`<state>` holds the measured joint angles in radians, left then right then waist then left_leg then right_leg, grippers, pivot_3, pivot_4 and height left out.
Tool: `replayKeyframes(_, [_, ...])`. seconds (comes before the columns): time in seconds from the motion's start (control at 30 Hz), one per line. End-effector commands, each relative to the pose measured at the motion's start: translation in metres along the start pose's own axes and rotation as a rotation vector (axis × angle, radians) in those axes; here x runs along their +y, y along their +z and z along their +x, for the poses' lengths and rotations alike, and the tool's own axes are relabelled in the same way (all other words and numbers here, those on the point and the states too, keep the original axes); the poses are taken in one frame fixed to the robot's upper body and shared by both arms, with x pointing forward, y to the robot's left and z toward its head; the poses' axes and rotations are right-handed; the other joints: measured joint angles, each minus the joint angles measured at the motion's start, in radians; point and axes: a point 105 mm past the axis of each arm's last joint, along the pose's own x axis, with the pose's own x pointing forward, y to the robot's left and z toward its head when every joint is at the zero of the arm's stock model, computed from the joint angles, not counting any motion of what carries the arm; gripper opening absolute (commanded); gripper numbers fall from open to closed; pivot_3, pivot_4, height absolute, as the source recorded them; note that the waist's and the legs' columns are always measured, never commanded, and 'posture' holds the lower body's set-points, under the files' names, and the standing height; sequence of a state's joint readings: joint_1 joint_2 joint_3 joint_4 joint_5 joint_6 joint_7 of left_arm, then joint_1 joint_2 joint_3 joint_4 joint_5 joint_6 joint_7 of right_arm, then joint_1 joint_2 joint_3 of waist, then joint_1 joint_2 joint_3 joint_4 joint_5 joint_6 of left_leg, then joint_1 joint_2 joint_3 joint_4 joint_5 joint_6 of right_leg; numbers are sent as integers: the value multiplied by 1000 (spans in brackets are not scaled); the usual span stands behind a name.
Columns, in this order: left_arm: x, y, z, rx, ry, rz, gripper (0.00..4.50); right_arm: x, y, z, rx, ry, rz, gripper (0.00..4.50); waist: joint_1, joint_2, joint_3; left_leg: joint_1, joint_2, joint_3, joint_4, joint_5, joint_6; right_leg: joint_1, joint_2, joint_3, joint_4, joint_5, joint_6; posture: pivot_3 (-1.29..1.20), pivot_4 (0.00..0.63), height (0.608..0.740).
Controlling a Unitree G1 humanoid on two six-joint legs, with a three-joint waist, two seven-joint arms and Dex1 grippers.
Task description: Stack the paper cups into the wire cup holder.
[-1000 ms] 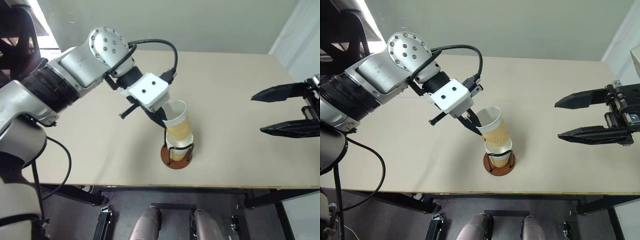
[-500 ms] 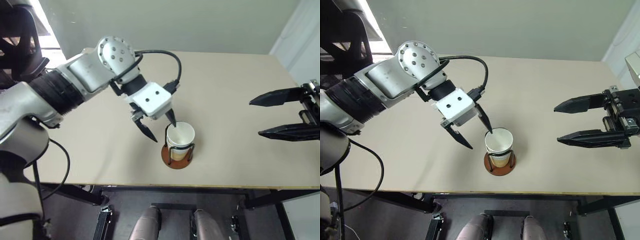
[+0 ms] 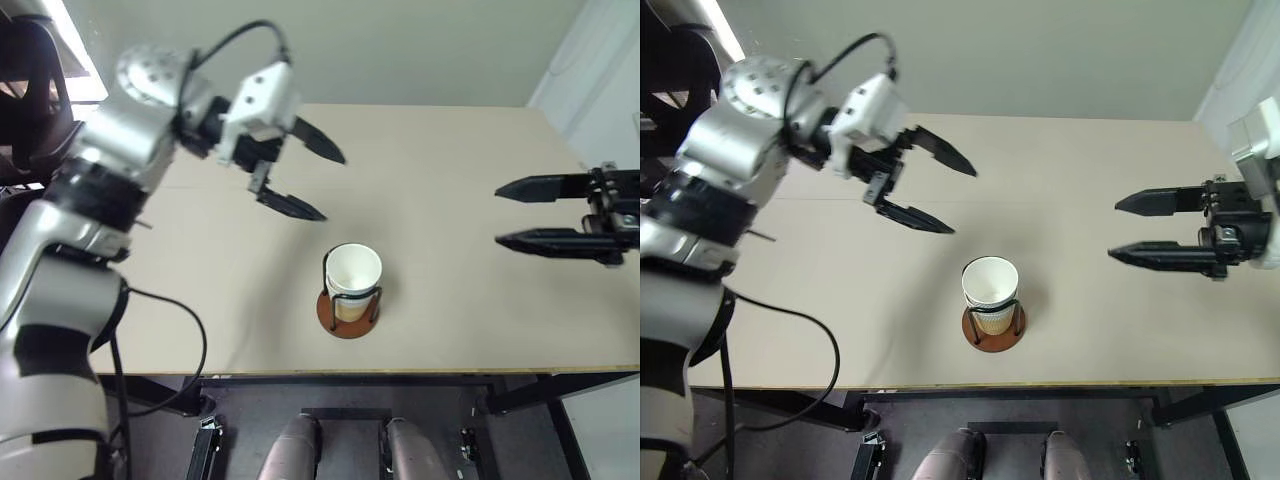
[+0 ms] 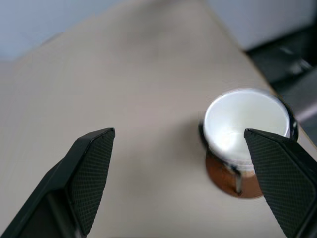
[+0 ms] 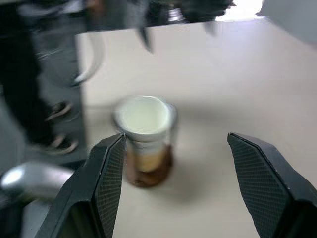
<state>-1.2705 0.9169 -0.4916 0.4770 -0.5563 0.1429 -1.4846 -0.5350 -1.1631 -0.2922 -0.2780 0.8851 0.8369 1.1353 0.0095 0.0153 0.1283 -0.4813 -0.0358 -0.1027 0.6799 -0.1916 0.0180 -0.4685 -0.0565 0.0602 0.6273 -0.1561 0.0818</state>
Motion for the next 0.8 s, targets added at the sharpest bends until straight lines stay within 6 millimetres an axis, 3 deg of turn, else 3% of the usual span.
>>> replayKeyframes(0.03, [2,-5,-23,-20,171,-72,4475,-24,-5,-1,-17,-153,-20,3317,2,0,0,0,0,0,0,0,0,0,1,-1,0,0,0,0,150,740])
replayKeyframes(0.23, [2,-52,-55,-29,490,-258,4475,-76,-35,1,-68,-429,76,3317,5,-1,0,9,-1,-2,0,2,0,9,0,0,0,3,-4,0,150,740])
replayKeyframes(0.43, [-1,-83,-66,-43,668,-357,4475,-102,-53,11,-101,-564,93,3317,3,-1,0,15,-1,-2,-5,7,-4,11,0,2,0,7,-10,0,150,740])
replayKeyframes(0.63, [5,-99,-74,-68,799,-412,4475,-123,-68,23,-126,-678,98,3317,3,-1,0,19,0,-2,-19,14,-10,8,0,2,0,10,-15,0,150,740])
replayKeyframes(0.8, [10,-110,-73,-81,875,-418,4475,-140,-77,19,-167,-823,138,3317,3,-1,0,22,0,-2,-28,17,-10,8,0,2,-1,9,-16,0,150,740])
